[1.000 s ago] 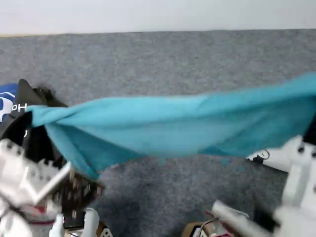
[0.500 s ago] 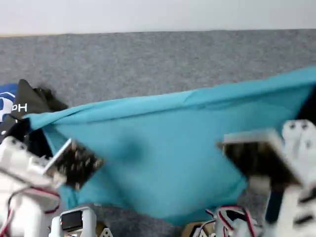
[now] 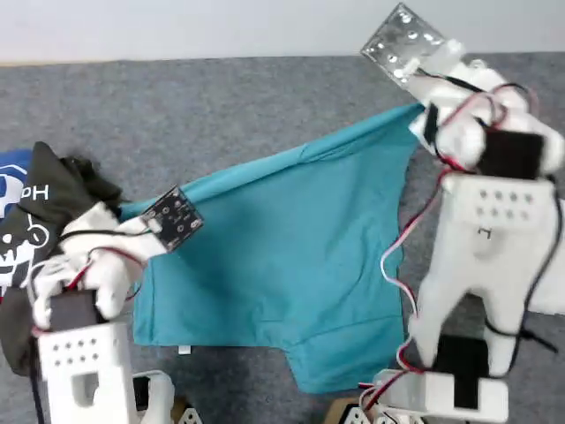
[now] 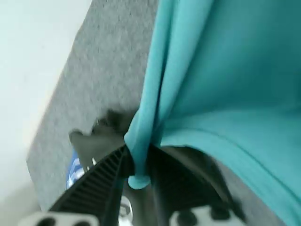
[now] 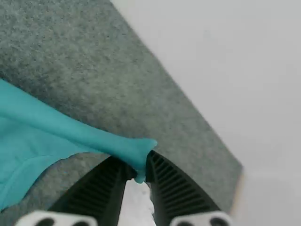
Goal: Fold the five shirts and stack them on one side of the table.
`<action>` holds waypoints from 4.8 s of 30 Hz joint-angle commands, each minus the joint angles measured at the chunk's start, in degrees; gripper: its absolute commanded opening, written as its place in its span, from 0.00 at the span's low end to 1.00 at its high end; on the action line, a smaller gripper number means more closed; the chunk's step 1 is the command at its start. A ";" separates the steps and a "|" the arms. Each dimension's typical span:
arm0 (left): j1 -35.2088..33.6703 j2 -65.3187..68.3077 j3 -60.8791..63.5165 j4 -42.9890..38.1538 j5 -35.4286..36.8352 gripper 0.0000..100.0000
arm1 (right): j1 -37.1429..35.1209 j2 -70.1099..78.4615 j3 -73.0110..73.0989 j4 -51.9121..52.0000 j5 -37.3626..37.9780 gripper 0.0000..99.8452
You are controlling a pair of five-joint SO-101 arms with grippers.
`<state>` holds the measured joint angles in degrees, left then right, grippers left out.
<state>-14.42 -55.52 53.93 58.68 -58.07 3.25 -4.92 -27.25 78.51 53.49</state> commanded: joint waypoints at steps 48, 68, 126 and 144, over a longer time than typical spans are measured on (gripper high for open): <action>3.69 84.40 -86.20 42.02 -3.96 0.00 | -5.58 11.47 0.53 9.80 -3.34 0.01; -2.81 78.86 -62.29 41.93 -24.00 0.02 | -6.55 -18.07 37.27 24.66 -6.51 0.01; -0.79 82.90 -63.96 41.41 -12.75 0.15 | -17.98 -42.33 75.96 8.57 -13.01 0.24; 0.62 72.79 -65.54 41.93 -9.58 0.15 | -17.45 -41.71 64.53 8.31 -20.13 0.24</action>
<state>-14.59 24.92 -12.44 98.77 -68.09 -14.07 -46.33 40.00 87.56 33.98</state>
